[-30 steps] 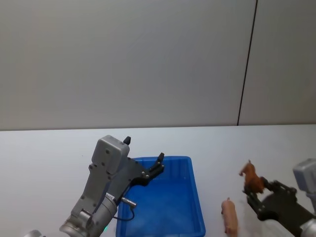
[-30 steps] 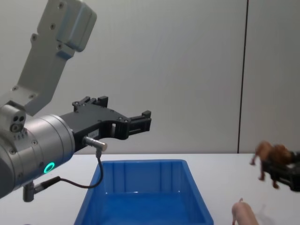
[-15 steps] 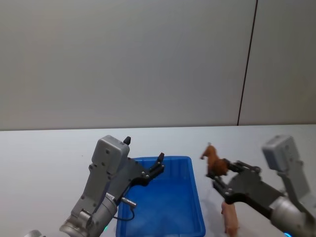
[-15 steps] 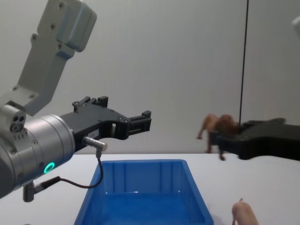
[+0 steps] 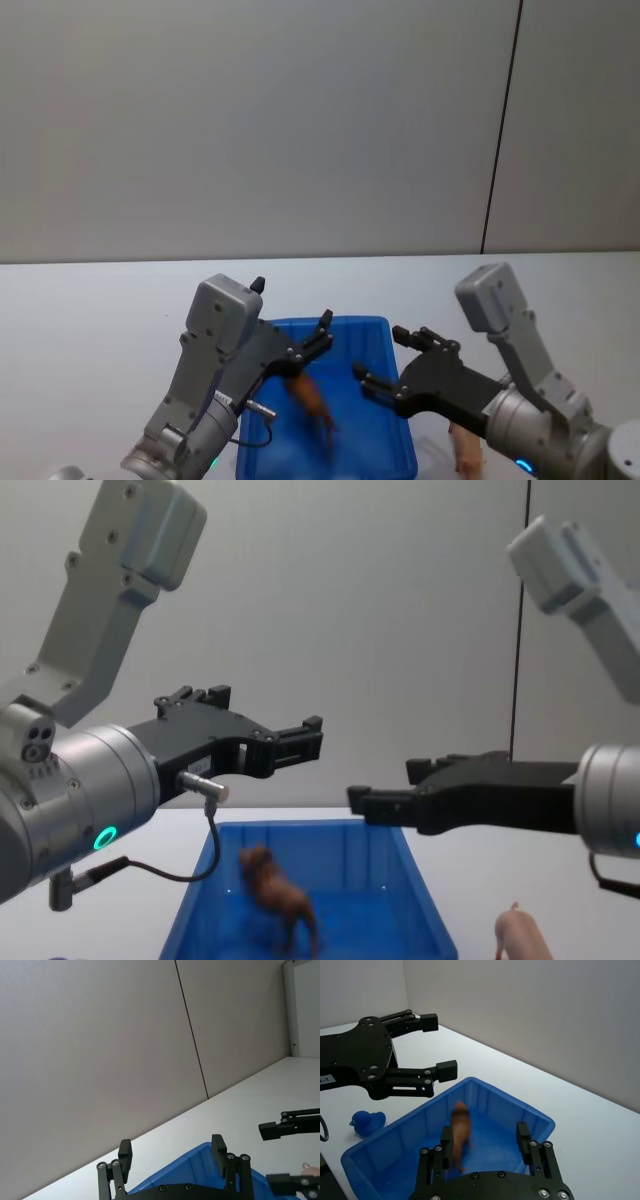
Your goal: Pick up the two dolls from the table and place them into the box.
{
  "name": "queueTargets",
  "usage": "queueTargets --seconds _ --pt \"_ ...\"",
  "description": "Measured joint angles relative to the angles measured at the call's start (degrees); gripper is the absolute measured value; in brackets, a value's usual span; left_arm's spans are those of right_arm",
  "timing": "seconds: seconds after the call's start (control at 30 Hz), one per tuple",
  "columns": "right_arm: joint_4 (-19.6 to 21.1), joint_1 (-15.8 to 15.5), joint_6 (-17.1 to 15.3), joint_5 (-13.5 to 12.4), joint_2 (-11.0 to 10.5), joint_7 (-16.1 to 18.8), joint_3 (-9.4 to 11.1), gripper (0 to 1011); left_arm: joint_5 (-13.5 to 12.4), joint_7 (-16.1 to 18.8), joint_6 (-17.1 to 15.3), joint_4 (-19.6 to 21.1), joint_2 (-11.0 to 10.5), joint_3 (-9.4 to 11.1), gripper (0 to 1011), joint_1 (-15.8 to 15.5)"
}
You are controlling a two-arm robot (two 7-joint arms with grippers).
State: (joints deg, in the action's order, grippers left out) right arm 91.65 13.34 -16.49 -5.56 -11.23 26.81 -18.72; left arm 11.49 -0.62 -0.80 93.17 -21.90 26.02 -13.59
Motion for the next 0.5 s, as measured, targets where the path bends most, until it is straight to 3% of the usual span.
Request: queueTargets --seconds 0.3,0.5 --pt "-1.54 0.87 -0.69 0.6 0.39 0.53 -0.36 987 0.0 0.0 0.0 0.0 0.0 0.0 1001 0.0" --pt "-1.44 0.38 -0.58 0.61 -0.6 0.4 0.13 1001 0.0 0.0 0.0 0.0 0.0 0.0 1002 0.0"
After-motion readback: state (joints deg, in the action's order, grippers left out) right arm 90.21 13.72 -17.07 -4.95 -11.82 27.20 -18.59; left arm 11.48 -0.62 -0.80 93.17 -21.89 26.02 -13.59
